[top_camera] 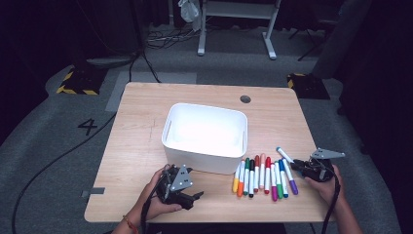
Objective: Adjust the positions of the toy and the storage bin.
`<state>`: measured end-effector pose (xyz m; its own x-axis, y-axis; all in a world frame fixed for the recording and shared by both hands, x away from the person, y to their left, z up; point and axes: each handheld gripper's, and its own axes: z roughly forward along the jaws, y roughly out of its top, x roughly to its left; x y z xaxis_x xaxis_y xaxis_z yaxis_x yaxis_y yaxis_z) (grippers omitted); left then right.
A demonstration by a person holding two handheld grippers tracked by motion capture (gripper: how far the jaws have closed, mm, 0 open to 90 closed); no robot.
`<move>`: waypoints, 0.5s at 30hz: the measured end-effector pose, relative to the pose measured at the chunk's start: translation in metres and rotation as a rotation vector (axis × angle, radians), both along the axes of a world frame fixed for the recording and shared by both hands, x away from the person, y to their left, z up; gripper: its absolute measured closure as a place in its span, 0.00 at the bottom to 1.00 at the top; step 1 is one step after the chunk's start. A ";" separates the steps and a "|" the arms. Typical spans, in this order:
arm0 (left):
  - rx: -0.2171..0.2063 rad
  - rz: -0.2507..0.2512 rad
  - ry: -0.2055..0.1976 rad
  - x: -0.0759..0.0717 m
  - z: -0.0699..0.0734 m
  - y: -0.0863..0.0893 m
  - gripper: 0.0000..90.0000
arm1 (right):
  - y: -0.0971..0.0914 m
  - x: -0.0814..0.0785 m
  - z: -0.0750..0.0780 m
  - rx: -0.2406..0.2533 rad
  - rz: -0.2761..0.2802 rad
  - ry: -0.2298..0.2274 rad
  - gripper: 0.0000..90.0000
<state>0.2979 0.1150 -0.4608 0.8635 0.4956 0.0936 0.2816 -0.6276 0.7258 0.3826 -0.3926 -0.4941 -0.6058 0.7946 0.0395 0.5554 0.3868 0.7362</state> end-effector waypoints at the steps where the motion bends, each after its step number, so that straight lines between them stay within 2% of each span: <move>1: 0.004 0.010 0.003 0.002 -0.004 0.003 0.20 | 0.000 0.000 0.001 0.001 -0.001 -0.004 0.83; 3: 0.001 0.045 0.027 0.009 -0.014 0.013 0.20 | -0.001 0.000 0.002 0.007 -0.002 -0.010 0.83; 5: 0.015 0.063 0.031 0.014 -0.020 0.019 0.20 | 0.000 0.000 0.003 0.011 -0.007 -0.017 0.83; 8: 0.010 0.094 0.055 0.020 -0.026 0.028 0.20 | -0.001 0.000 0.004 0.009 -0.003 -0.023 0.83; 15: -0.009 0.128 0.105 0.029 -0.038 0.042 0.19 | -0.001 -0.001 0.007 0.031 0.005 -0.040 0.83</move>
